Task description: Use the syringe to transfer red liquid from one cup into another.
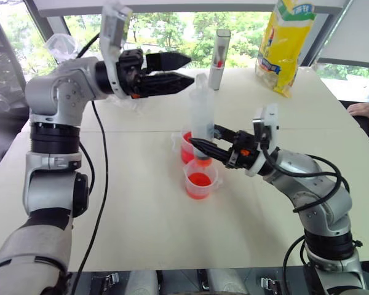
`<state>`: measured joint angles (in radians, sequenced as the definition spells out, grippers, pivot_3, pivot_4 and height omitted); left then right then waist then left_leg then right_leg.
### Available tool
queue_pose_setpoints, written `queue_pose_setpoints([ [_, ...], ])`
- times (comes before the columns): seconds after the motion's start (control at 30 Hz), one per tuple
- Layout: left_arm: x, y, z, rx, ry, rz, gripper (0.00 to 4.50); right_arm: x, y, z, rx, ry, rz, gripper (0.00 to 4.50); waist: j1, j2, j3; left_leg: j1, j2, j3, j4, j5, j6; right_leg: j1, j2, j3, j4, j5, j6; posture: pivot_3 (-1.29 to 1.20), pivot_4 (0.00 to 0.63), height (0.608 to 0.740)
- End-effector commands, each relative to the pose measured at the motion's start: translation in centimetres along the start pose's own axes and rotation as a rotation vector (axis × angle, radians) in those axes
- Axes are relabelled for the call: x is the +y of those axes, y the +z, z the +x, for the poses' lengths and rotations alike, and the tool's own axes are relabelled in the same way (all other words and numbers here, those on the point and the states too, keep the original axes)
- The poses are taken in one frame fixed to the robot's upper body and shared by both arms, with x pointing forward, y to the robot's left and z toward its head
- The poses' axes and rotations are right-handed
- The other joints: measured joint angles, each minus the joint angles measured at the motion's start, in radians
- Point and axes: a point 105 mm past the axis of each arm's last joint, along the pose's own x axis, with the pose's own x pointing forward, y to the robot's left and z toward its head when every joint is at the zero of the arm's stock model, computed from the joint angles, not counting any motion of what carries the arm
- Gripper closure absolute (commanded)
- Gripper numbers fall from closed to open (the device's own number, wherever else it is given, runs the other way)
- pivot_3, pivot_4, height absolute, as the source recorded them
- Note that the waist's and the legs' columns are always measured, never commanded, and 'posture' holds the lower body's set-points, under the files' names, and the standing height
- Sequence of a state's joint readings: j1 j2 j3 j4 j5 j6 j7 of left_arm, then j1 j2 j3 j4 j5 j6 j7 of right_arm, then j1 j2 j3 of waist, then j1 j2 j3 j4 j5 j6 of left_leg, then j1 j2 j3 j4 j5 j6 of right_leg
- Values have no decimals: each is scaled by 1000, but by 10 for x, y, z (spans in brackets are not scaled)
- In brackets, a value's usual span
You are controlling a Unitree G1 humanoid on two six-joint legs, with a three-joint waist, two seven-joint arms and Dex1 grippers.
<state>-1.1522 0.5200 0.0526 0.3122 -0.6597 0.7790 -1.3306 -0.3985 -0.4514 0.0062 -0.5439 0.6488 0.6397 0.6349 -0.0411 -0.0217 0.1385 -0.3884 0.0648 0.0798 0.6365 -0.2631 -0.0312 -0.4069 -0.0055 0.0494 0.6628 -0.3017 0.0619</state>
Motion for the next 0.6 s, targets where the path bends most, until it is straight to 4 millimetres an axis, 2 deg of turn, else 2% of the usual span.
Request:
queue_pose_setpoints([
  [0.03,-2,3,7,13,-20,63,18,1,11,1,-33,13,-40,3063,1,0,0,0,0,0,0,0,0,0,0,0,0,0,0,0,150,740],
  [0.3,-1,-8,21,36,-49,86,18,0,12,0,-30,10,-43,3063,0,0,0,0,0,0,0,0,0,0,1,0,0,0,0,0,150,740],
  [0.4,-1,-9,25,38,-55,96,745,0,11,0,-29,9,-43,3063,0,0,0,0,0,0,0,0,0,0,1,0,0,0,0,0,150,740],
  [0.6,-6,-10,29,27,-94,78,3540,-1,11,0,-29,4,-44,3063,0,0,0,0,0,0,0,0,0,0,1,0,0,0,0,0,150,740],
])
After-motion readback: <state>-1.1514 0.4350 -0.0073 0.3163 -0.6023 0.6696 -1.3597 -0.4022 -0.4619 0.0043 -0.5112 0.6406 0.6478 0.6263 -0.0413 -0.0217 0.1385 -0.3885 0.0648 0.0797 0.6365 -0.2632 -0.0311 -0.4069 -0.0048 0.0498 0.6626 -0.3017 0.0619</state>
